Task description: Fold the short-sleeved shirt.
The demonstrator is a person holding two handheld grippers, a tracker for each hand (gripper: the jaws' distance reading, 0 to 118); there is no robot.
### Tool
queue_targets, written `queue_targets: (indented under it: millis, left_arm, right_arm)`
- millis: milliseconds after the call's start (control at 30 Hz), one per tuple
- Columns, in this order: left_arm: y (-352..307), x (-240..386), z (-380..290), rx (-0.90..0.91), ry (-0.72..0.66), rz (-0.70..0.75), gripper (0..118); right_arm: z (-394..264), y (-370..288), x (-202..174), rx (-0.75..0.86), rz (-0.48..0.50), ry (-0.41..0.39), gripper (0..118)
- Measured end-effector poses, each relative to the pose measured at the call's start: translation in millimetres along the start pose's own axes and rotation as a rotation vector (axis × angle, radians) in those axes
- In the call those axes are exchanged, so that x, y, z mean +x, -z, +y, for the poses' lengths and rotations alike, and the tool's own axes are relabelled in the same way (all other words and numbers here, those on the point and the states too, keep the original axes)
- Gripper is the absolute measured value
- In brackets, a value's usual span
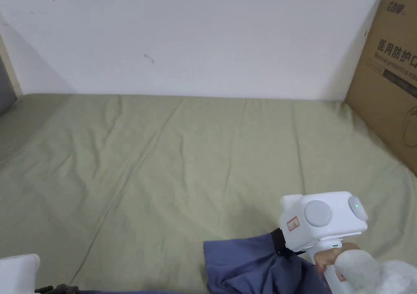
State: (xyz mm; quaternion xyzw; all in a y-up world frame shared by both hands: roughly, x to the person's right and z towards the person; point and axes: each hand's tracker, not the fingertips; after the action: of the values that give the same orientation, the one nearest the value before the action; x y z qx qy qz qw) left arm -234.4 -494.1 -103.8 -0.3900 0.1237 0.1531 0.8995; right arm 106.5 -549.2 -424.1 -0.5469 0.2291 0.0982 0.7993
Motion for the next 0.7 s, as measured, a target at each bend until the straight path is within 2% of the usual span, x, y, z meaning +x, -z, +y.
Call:
queue_targets:
  millis: [67,167,333,467,533,700]
  left_arm:
    - [-7,0,11,0.009,0.005,0.007,6]
    - [-17,-4,34,0.047,-0.008,0.012,6]
    - [-53,1,93,0.169,0.024,0.085,6]
    - [-79,11,148,0.216,0.055,0.140,6]
    - [-92,17,173,0.253,0.090,0.148,6]
    - [-119,32,229,0.301,0.151,0.182,5]
  right_arm:
    - [3,-26,8,0.063,0.040,0.078,2]
    - [10,-80,16,0.155,0.070,0.144,2]
    - [22,-185,48,0.293,0.066,0.196,2]
    - [27,-261,70,0.392,0.007,0.217,2]
    - [29,-290,83,0.448,0.009,0.258,2]
    - [42,-349,98,0.522,0.018,0.300,2]
